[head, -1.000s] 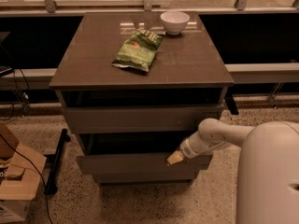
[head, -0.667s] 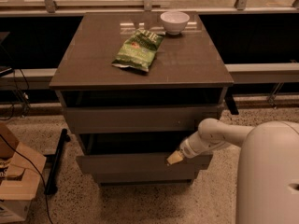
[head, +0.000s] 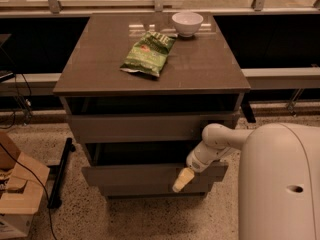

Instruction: Open middle drawer

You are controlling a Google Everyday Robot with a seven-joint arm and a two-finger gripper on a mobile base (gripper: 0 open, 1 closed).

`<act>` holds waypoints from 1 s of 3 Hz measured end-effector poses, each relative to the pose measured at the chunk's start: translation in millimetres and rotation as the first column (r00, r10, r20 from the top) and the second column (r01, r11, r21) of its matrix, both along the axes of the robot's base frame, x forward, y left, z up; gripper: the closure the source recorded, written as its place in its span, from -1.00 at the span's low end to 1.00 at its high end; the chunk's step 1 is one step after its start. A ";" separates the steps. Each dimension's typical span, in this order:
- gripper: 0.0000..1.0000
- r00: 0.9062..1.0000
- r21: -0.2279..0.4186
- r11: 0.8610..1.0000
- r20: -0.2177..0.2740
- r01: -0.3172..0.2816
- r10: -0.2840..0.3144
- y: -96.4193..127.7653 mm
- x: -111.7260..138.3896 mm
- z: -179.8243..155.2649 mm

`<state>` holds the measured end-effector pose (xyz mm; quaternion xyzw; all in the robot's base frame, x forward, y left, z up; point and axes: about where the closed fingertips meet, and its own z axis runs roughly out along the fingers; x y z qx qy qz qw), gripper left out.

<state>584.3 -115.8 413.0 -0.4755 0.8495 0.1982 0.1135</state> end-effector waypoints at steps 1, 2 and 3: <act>-0.64 0.994 -0.021 0.994 -0.044 -0.105 0.104 3.9 -17.8 -4.5; -0.24 0.994 -0.021 0.994 -0.044 -0.105 0.104 3.9 -17.8 -1.3; 0.20 0.994 -0.021 0.994 -0.044 -0.105 0.104 3.9 -17.8 0.8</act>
Offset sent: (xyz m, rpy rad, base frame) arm -0.1088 0.0034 -0.0094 -0.1155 0.2346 0.4725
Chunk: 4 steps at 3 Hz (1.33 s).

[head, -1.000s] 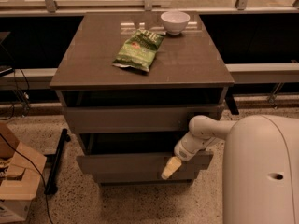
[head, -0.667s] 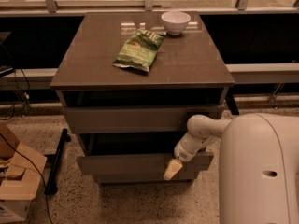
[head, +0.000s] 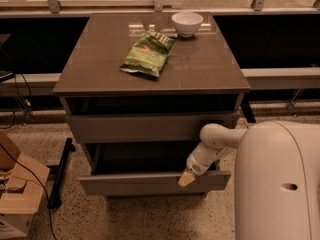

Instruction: Open middle drawer

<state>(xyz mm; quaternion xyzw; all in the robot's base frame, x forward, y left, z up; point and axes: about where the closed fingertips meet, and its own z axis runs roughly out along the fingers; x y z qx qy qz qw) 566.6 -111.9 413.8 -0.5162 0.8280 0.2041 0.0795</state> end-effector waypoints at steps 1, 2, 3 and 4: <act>0.00 1.000 0.000 1.000 -0.001 -0.001 0.001 0.4 -0.5 -0.6; -0.47 1.000 0.000 1.000 -0.004 -0.003 0.003 1.2 -1.7 -2.0; -0.93 0.996 -0.063 0.994 -0.027 -0.084 0.082 10.4 -15.8 -2.5; -1.00 0.983 -0.117 0.978 -0.095 -0.170 0.160 15.6 -50.7 -5.4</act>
Offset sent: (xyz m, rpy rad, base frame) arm 0.0000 0.0000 0.0000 0.0000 0.0000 0.0000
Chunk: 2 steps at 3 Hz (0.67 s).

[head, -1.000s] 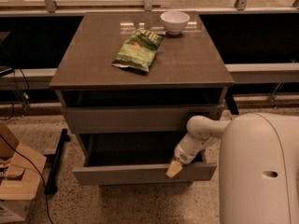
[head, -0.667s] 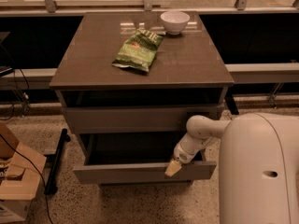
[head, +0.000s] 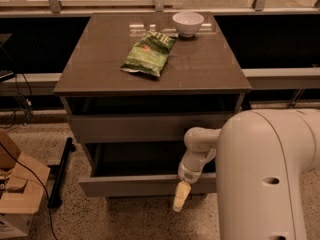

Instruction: Open middle drawer

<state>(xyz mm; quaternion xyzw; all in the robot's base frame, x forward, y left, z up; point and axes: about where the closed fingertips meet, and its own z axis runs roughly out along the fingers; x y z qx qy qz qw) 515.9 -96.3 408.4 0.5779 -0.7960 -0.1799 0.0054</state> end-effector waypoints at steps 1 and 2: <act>-1.00 0.998 -0.023 0.999 -0.064 -0.025 0.023 0.5 -32.1 -3.5; -1.00 0.998 -0.023 0.999 -0.064 -0.025 0.023 0.5 -32.1 1.9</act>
Offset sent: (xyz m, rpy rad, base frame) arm -0.1476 0.0002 -0.0085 -0.0051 0.2596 -0.0020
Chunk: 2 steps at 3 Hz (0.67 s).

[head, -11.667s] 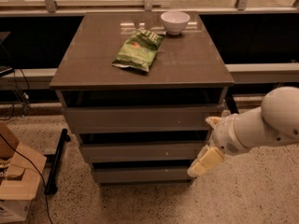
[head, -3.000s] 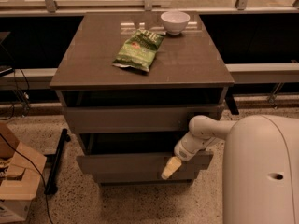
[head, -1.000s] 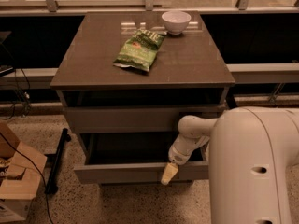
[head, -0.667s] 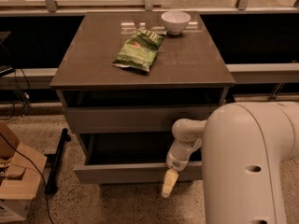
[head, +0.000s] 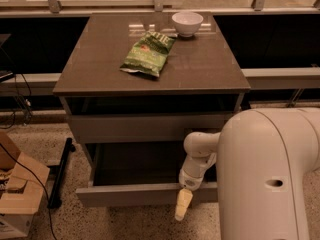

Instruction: Open middle drawer

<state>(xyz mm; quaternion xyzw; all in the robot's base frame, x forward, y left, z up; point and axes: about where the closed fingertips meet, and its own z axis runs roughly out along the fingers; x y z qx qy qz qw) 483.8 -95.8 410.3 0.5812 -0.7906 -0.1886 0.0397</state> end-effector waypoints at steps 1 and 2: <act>-1.00 0.998 0.015 0.999 -0.056 0.035 -0.034 -1.3 -42.3 -1.6; -1.00 0.998 0.015 0.999 -0.056 0.035 -0.034 -1.4 -40.8 1.8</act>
Offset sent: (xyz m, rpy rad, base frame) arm -0.0262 -0.0008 -0.0010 0.0099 0.0341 -0.0218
